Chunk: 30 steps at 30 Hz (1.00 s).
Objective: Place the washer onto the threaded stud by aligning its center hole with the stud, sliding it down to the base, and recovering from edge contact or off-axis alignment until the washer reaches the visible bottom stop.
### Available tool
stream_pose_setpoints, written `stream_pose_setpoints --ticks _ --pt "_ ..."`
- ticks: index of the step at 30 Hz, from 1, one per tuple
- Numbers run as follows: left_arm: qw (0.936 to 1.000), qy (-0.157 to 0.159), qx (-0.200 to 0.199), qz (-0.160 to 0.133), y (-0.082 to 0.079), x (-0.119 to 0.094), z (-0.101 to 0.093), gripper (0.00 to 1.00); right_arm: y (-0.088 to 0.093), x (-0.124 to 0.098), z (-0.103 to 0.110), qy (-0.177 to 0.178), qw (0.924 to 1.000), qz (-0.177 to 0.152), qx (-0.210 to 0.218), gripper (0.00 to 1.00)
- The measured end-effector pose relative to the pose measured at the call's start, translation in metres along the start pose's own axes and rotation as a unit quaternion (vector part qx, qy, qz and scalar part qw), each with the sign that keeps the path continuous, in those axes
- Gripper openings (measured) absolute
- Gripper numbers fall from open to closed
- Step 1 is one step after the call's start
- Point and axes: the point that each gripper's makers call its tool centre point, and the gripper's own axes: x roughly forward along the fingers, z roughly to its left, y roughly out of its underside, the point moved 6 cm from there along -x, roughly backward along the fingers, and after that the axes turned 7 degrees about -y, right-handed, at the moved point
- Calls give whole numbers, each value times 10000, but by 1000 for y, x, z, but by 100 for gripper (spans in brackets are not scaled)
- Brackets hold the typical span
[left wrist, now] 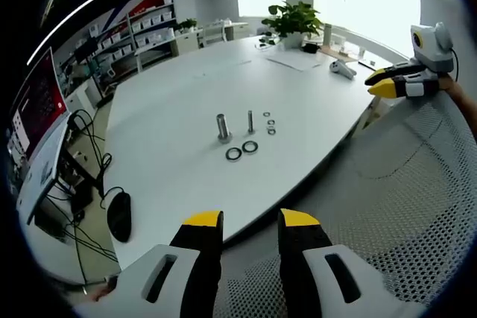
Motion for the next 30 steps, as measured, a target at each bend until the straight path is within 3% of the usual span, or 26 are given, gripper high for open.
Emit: stream_pose_setpoints --ticks 12,30 --pt "9999 -48 -65 -124 -2 -1 1 28 2 1 1 -31 10000 85 4 20" --pt "10000 -16 8 -27 0 -2 -2 28 3 1 1 -62 9999 132 9 20"
